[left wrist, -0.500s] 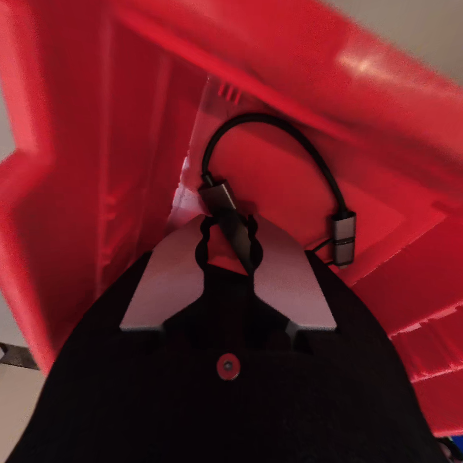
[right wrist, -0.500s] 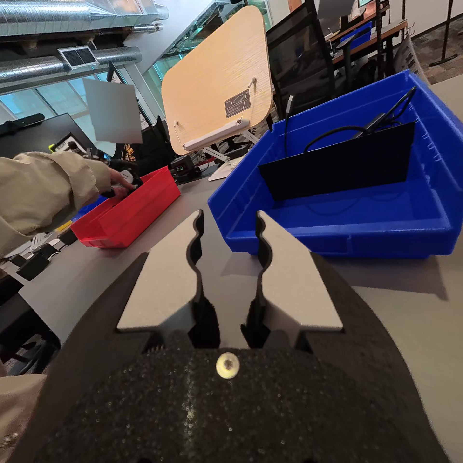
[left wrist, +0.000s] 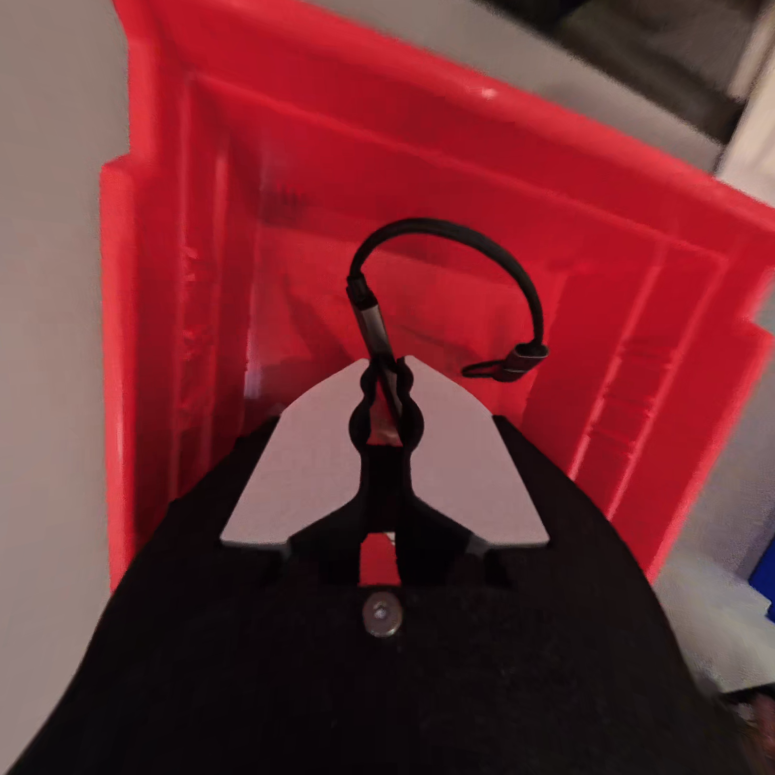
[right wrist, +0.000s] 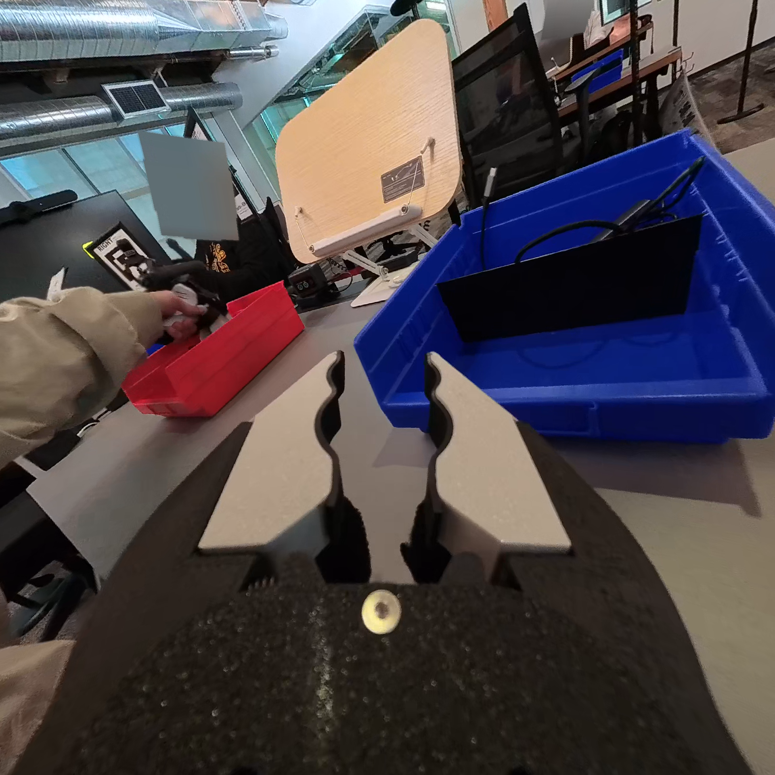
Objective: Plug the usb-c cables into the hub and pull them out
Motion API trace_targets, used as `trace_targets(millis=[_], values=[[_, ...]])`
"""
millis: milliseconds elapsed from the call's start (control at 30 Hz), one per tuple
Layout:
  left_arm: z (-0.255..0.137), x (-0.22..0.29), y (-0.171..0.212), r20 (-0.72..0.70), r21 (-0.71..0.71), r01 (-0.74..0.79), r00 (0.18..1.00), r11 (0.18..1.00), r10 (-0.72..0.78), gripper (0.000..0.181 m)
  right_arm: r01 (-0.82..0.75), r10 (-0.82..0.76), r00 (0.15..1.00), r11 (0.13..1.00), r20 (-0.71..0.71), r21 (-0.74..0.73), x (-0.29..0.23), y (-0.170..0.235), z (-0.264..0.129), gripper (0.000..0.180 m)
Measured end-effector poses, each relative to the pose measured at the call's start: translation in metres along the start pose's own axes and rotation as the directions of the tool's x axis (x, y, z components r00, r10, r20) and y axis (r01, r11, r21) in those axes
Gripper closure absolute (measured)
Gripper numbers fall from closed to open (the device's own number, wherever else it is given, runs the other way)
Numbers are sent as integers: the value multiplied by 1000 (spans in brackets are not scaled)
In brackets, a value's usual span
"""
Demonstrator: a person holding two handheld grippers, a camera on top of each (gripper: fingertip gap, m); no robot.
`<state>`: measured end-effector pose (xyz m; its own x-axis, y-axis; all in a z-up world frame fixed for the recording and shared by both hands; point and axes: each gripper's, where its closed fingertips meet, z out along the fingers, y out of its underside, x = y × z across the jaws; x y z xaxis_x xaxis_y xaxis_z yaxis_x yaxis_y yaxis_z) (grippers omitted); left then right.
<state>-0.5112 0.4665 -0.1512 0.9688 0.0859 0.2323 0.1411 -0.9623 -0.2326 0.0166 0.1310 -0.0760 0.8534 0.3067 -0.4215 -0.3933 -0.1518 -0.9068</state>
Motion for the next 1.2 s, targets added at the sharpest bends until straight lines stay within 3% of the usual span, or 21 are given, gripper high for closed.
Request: trace_targets(millis=[200,300,367,467,600,767,867,1033,1200], values=[[-64,42,-4,-248,322,-48,960,946,133,172,62,-62,998,998,-6,15,-11,-7,3,145],[-114,77,4,-463,432,-22,853,902,242,172,95,-95,995,995,8,9,-26,-16,8,145],[-154,101,16,-647,461,51,703,886,296,173,104,-102,994,990,25,-96,-37,-9,14,155],[-212,130,42,-836,475,167,391,864,384,173,67,-50,991,989,125,-136,-70,-9,32,148],[-253,175,96,-868,496,171,55,851,494,174,-74,97,948,994,304,-86,-126,-23,66,144],[-265,237,168,-813,542,115,-179,832,554,173,-293,295,815,952,499,-84,-203,-42,109,145],[-260,266,198,-803,537,90,-248,839,541,173,-377,339,772,925,538,-42,-234,-46,130,143],[-238,294,225,-822,508,61,-264,859,505,173,-429,314,770,899,556,85,-249,-47,138,145],[-223,304,239,-824,492,78,-278,867,493,173,-499,357,741,860,568,110,-240,-51,136,159]])
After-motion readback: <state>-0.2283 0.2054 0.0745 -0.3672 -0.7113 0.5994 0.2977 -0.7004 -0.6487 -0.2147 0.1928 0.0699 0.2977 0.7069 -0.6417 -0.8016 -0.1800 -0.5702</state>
